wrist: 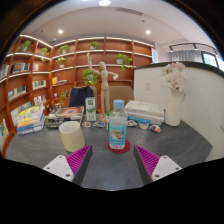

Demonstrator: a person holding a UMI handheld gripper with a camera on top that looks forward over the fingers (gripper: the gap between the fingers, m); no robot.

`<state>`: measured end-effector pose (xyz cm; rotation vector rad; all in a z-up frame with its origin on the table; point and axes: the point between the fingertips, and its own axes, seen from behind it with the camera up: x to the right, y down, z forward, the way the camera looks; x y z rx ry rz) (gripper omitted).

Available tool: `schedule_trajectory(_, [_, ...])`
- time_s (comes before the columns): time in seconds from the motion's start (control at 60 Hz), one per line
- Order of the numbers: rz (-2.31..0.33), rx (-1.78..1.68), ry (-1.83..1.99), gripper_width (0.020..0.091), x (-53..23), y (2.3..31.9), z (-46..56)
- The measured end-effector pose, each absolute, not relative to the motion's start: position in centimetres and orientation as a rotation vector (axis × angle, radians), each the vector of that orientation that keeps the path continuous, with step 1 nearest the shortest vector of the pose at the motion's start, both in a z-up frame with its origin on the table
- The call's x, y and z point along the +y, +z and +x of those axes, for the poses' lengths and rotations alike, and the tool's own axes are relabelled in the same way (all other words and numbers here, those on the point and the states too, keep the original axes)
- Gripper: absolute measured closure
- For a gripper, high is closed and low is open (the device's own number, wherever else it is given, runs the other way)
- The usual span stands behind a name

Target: Pour water

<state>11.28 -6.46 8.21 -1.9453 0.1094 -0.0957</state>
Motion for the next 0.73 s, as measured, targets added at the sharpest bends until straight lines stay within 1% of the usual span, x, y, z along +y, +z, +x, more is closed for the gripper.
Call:
schedule_trajectory(0.133, [-1.921, 0.053, -0.032, 0.0256, -10.6, 10.9, 9.6])
schedule_trajectory(0.283, [-1.943, 0.049, -0.037, 0.0258, -13.8, 12.5, 9.0])
schedule_trajectory(0.55, [-1.925, -0.002, -0.032, 0.0258, -17.1, 16.3, 8.0])
schedule_trajectory(0.733, [-1.87, -0.018, -0.065, 0.0256, -17.7, 18.8, 8.8])
